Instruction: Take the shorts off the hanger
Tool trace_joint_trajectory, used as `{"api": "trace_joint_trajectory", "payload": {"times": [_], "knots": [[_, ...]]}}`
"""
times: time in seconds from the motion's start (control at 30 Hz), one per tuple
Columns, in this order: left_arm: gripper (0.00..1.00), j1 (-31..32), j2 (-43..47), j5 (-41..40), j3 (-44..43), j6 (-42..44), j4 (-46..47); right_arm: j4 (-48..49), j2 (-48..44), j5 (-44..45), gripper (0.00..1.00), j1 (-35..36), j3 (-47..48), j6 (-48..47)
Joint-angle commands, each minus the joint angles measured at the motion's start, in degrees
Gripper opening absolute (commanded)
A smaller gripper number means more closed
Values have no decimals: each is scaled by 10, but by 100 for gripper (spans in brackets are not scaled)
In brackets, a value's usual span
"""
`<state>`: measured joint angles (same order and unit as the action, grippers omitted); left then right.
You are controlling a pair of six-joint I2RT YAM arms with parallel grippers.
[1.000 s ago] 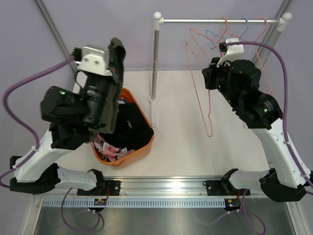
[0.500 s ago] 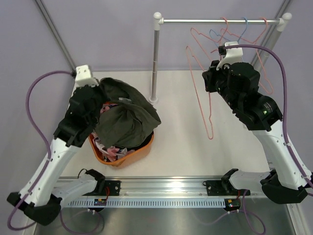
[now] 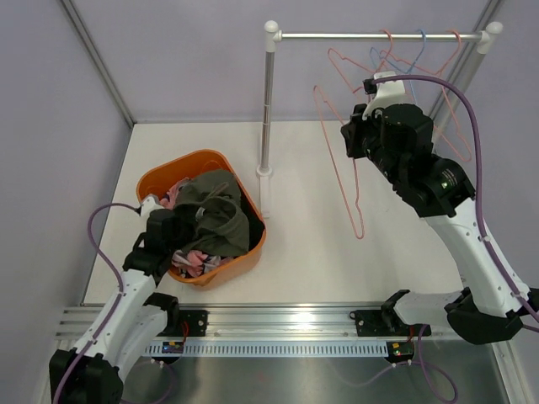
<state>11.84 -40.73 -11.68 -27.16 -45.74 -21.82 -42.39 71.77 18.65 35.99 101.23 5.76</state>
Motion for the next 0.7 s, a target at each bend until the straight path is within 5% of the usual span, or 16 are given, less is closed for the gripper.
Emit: {"api": "trace_joint_trajectory", "payload": {"times": [0.0, 0.13, 0.17, 0.4, 0.67], "knots": [[11, -1, -21, 135, 65, -99, 79, 8, 9, -13, 0, -2, 6, -10], [72, -1, -9, 131, 48, -73, 63, 0, 21, -19, 0, -2, 14, -14], [97, -1, 1, 123, 24, -65, 48, 1, 24, -20, 0, -2, 14, -15], [99, -1, 96, 43, -138, 49, -80, 1, 46, -26, 0, -12, 34, -29], [99, -1, 103, 28, -246, 141, -132, 32, 89, -176, 0, -113, 70, -36]]}}
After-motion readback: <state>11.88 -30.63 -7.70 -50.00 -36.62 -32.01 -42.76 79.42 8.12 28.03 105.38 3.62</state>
